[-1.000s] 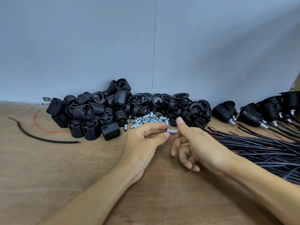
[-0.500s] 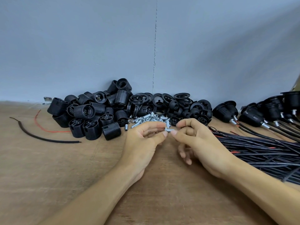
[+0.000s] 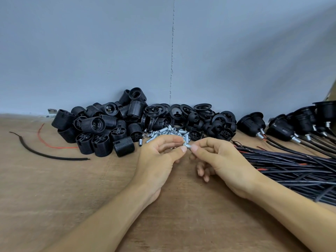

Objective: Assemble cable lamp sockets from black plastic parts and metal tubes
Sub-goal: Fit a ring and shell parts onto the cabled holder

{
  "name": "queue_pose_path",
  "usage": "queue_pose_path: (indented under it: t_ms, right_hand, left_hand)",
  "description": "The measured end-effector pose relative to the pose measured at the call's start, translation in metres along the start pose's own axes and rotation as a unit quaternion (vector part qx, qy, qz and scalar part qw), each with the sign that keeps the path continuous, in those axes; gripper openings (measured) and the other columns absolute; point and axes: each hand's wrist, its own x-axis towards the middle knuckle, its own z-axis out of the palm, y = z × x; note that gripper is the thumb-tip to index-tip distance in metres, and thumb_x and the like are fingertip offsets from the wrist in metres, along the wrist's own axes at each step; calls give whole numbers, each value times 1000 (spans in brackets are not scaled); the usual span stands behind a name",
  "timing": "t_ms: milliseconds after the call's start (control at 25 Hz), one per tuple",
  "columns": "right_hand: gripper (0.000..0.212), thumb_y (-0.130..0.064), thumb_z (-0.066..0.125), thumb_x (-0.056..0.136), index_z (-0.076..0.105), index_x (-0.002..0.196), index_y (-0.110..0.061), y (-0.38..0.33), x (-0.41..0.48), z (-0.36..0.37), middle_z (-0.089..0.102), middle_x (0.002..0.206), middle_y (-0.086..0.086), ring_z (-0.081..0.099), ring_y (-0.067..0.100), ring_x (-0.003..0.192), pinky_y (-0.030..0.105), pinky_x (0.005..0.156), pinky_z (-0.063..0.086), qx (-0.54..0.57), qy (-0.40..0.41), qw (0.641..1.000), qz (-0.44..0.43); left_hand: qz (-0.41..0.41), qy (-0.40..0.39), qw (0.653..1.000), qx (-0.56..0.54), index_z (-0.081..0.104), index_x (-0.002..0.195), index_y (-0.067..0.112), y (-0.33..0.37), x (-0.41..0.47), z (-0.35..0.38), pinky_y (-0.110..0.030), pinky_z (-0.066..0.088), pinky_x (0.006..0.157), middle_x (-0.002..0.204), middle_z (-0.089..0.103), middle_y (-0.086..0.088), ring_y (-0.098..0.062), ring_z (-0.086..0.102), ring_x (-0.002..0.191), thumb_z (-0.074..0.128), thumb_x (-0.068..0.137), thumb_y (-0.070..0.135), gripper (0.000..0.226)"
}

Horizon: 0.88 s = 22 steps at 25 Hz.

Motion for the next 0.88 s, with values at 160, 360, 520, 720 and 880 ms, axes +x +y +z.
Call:
queue_pose_path:
  t_ms: [160,360,520,720,880]
  right_hand:
    - [47,-46,52,100,64,105,-1,-4,1,-1,71,84,18,58,24,48,27,40,45,25,-28,998,46]
    - [41,-40,49,102,62,94,-1,-1,0,1,69,77,14,54,19,45,25,38,41,-9,-38,999,20]
    - [33,-33,62,96,58,106,-1,-3,-1,-2,67,83,13,57,22,50,27,41,45,1,-53,999,13]
    - [45,-48,57,95,58,95,-4,-1,-1,-1,64,71,12,54,21,42,23,36,39,5,-45,999,24]
    - [35,-38,58,98,59,96,-3,-1,-1,0,61,70,11,55,21,44,25,37,41,3,-47,999,7]
  left_hand:
    - [1,-1,1000,-4,78,91,18,0,0,0,-13,51,63,91,79,3,-3,71,79,79,83,0,20]
    - [1,-2,1000,-5,78,90,19,0,0,0,-13,51,62,90,79,4,0,68,74,80,82,1,21]
    - [3,-7,1000,1,78,89,21,0,0,0,-13,51,63,90,78,5,1,67,71,80,82,1,21]
    - [1,-5,1000,5,78,87,22,0,0,0,-11,49,61,90,79,5,3,66,68,80,81,1,22]
    - [2,-7,1000,7,78,89,21,0,0,0,-12,50,61,89,78,5,3,67,69,80,82,2,21]
